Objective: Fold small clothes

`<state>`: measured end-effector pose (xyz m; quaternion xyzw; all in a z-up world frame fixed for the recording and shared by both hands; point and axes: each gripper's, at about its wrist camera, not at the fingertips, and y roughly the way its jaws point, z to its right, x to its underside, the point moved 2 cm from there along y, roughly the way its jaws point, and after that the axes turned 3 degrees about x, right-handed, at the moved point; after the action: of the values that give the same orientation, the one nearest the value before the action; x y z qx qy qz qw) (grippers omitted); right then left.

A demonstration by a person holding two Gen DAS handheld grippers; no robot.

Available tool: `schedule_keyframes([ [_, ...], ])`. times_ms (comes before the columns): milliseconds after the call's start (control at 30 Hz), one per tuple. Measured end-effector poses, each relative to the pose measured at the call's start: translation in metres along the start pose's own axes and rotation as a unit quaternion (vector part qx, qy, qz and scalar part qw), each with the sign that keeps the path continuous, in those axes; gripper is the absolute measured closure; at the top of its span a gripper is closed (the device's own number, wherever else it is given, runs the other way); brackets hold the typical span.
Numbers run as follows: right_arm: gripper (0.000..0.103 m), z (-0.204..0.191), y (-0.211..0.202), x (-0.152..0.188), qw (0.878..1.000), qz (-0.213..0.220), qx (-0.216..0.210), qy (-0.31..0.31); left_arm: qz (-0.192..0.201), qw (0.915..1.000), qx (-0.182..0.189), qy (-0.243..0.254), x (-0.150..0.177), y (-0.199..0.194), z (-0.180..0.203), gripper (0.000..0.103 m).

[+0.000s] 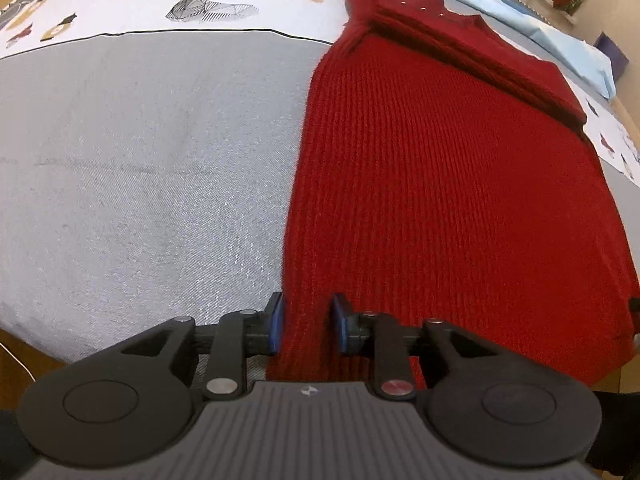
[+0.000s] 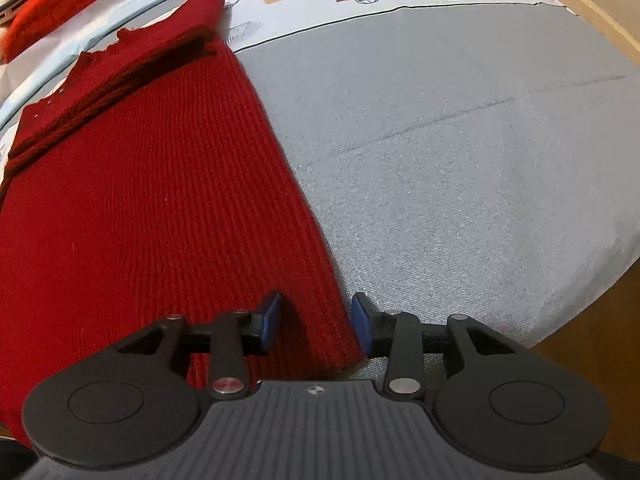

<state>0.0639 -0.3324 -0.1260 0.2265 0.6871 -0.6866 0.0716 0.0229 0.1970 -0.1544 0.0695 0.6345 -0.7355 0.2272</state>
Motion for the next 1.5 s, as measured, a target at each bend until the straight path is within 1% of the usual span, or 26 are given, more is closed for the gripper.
schedule_keyframes([
  [67, 0.062, -0.002, 0.002, 0.001, 1.000, 0.000, -0.001, -0.009, 0.002, 1.0000, 0.001, 0.008, 0.000, 0.000, 0.002, 0.079],
  [100, 0.069, -0.003, 0.002, 0.001, 1.000, 0.001, -0.003, -0.017, 0.004, 0.9999, 0.002, 0.012, -0.002, 0.002, 0.002, 0.086],
  [133, 0.083, -0.006, 0.002, 0.002, 1.000, 0.003, -0.007, -0.023, 0.007, 0.9998, 0.002, 0.016, -0.002, 0.000, 0.003, 0.088],
  [167, 0.089, -0.007, 0.002, 0.000, 0.999, 0.004, -0.015, -0.028, 0.009, 0.9998, 0.002, 0.020, -0.002, -0.001, 0.004, 0.088],
  [233, 0.091, -0.010, -0.003, 0.002, 0.999, 0.015, -0.019, -0.035, 0.011, 0.9998, 0.004, 0.017, -0.002, -0.005, 0.006, 0.088],
  [300, 0.091, -0.007, -0.009, 0.000, 0.999, 0.025, -0.026, -0.024, 0.010, 0.9999, 0.005, 0.012, -0.001, -0.006, 0.005, 0.088],
  [400, 0.090, -0.001, -0.012, -0.002, 0.999, 0.030, -0.031, -0.007, 0.000, 0.9999, 0.001, 0.013, 0.003, -0.005, 0.001, 0.083],
  [433, 0.086, -0.001, -0.010, -0.002, 0.999, 0.026, -0.027, -0.006, -0.001, 0.9999, -0.001, 0.015, 0.003, -0.004, 0.002, 0.083],
  [500, 0.081, -0.001, -0.003, 0.000, 1.000, 0.004, -0.022, -0.005, -0.001, 0.9998, -0.003, 0.020, 0.002, -0.003, 0.004, 0.083],
  [533, 0.080, -0.002, 0.000, 0.002, 1.000, -0.001, -0.020, -0.009, -0.001, 0.9998, -0.004, 0.022, 0.002, -0.002, 0.005, 0.083],
  [600, 0.078, -0.007, 0.000, 0.002, 1.000, 0.002, -0.014, -0.026, 0.000, 0.9997, -0.004, 0.024, 0.001, -0.001, 0.006, 0.083],
  [633, 0.080, -0.008, 0.000, 0.002, 0.999, 0.003, -0.013, -0.029, 0.002, 0.9997, -0.002, 0.024, 0.000, -0.001, 0.007, 0.088],
  [667, 0.084, -0.009, -0.001, 0.002, 0.999, 0.003, -0.014, -0.029, 0.006, 0.9997, -0.001, 0.024, 0.000, -0.002, 0.007, 0.089],
  [700, 0.089, -0.008, -0.001, 0.001, 0.999, 0.005, -0.017, -0.028, 0.009, 0.9997, 0.001, 0.024, -0.001, -0.003, 0.008, 0.090],
  [767, 0.091, -0.007, -0.005, -0.002, 0.999, 0.018, -0.022, -0.022, 0.012, 0.9996, 0.003, 0.024, 0.001, -0.006, 0.007, 0.090],
  [833, 0.092, -0.006, -0.013, -0.004, 0.999, 0.038, -0.031, -0.015, 0.011, 0.9997, 0.005, 0.022, 0.001, -0.006, 0.007, 0.089],
  [900, 0.092, -0.004, -0.015, -0.005, 0.998, 0.046, -0.036, -0.011, 0.006, 0.9997, 0.003, 0.022, 0.000, -0.004, 0.007, 0.088],
  [967, 0.090, -0.003, -0.011, -0.004, 0.999, 0.036, -0.028, -0.010, 0.002, 0.9996, -0.002, 0.028, 0.001, -0.002, 0.008, 0.084],
  [1000, 0.085, -0.003, -0.008, -0.001, 0.999, 0.023, -0.025, -0.008, 0.002, 0.9995, -0.004, 0.030, 0.001, -0.001, 0.009, 0.083],
  [1033, 0.082, -0.003, -0.002, -0.001, 1.000, 0.004, -0.023, -0.006, 0.002, 0.9995, -0.005, 0.031, 0.001, 0.000, 0.009, 0.083],
  [1067, 0.082, -0.004, 0.002, 0.000, 1.000, -0.002, -0.021, -0.008, 0.002, 0.9996, -0.005, 0.029, 0.000, 0.000, 0.010, 0.083],
  [1133, 0.081, -0.008, 0.001, 0.000, 1.000, -0.001, -0.017, -0.024, 0.001, 0.9997, -0.003, 0.025, 0.000, 0.001, 0.009, 0.083],
  [1200, 0.081, -0.010, 0.004, -0.003, 1.000, -0.001, -0.018, -0.024, 0.002, 0.9997, -0.002, 0.026, 0.000, 0.002, 0.009, 0.083],
  [1333, 0.089, -0.006, 0.003, -0.004, 1.000, 0.004, -0.023, -0.019, 0.004, 0.9995, -0.005, 0.032, 0.001, 0.002, 0.011, 0.083],
  [1467, 0.088, -0.006, 0.000, 0.001, 0.999, 0.009, -0.021, -0.023, 0.003, 0.9995, -0.006, 0.031, 0.001, 0.002, 0.012, 0.083],
  [1500, 0.085, -0.006, -0.001, 0.000, 1.000, 0.008, -0.021, -0.021, 0.003, 0.9995, -0.006, 0.032, 0.001, 0.002, 0.012, 0.083],
])
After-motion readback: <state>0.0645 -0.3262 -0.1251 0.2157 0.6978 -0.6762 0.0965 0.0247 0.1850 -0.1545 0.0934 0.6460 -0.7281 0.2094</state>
